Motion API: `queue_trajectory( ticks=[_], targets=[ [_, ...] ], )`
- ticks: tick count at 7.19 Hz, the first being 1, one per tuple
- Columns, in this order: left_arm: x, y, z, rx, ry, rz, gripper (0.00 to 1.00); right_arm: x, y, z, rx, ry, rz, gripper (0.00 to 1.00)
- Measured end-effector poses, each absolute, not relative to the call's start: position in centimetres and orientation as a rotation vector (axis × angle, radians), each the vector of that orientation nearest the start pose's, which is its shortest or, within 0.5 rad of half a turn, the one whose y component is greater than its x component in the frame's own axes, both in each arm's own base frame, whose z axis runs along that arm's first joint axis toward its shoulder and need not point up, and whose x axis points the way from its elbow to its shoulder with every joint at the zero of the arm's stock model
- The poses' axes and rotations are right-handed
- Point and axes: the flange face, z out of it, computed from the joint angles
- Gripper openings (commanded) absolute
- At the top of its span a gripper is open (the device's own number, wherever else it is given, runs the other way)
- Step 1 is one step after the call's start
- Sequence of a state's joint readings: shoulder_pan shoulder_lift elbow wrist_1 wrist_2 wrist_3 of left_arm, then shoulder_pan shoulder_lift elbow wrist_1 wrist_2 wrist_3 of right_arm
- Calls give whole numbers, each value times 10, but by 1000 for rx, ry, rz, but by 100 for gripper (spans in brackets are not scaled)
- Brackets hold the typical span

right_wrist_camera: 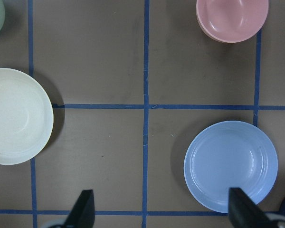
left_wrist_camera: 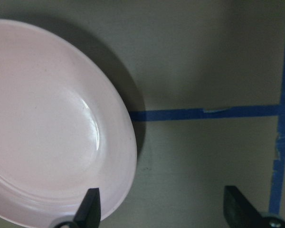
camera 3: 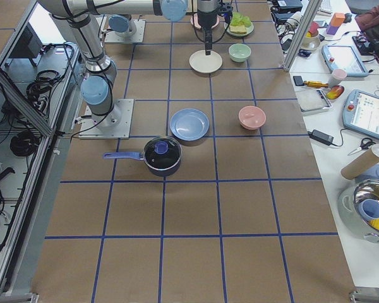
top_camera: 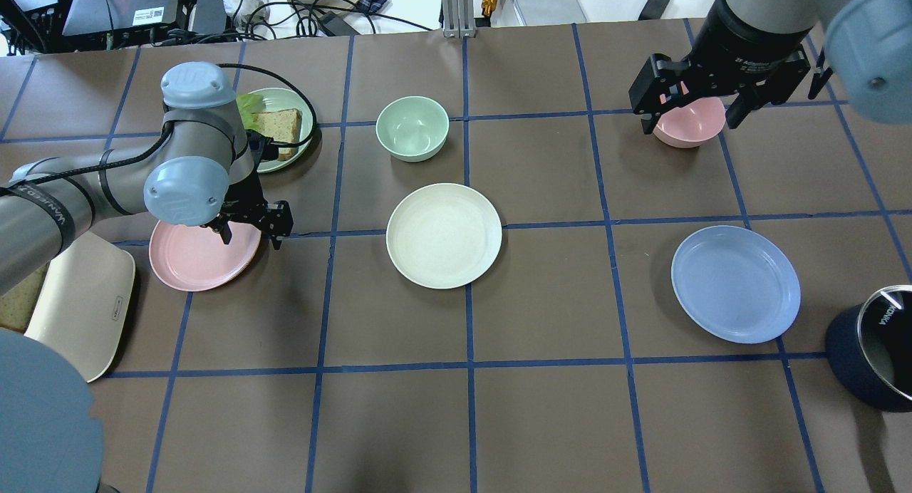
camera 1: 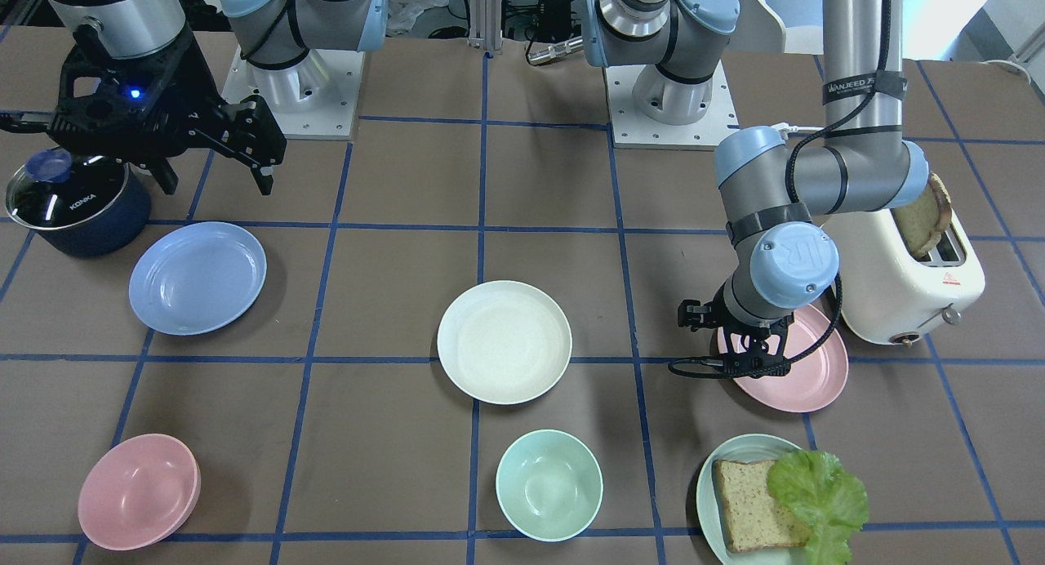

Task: Stack three plates with pink and blue
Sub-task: 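Lower the left gripper to the pink plate rim and grasp it, then carry the pink plate with the left gripper onto the cream plate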

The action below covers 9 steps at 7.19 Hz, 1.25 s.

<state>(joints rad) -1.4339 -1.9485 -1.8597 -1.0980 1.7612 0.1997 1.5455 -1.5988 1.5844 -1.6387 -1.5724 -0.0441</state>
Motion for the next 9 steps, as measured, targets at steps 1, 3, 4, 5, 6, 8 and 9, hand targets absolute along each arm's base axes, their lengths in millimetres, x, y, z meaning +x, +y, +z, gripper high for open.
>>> queue_trajectory(
  ticks=[1,3,4,5,6,8,9],
  targets=[
    [-34,-554,190,117,2967,321,47,121,-491,502,-30,3145,-130,100],
    [-26,-554,177,97,2971,302,7,121,-491,502,-32,3143,-129,100],
    [-26,-555,175,85,2976,294,0,121,-491,501,-32,3144,-128,100],
    [-30,-556,176,82,2979,282,0,122,-491,501,-33,3143,-127,100],
    [-39,-556,180,91,2984,263,0,121,-491,502,-31,3143,-129,100],
    [-74,-557,201,144,2987,197,0,121,-490,503,-29,3143,-133,100],
    [-101,-563,219,172,2978,159,0,121,-490,504,-29,3143,-134,100]
  ],
)
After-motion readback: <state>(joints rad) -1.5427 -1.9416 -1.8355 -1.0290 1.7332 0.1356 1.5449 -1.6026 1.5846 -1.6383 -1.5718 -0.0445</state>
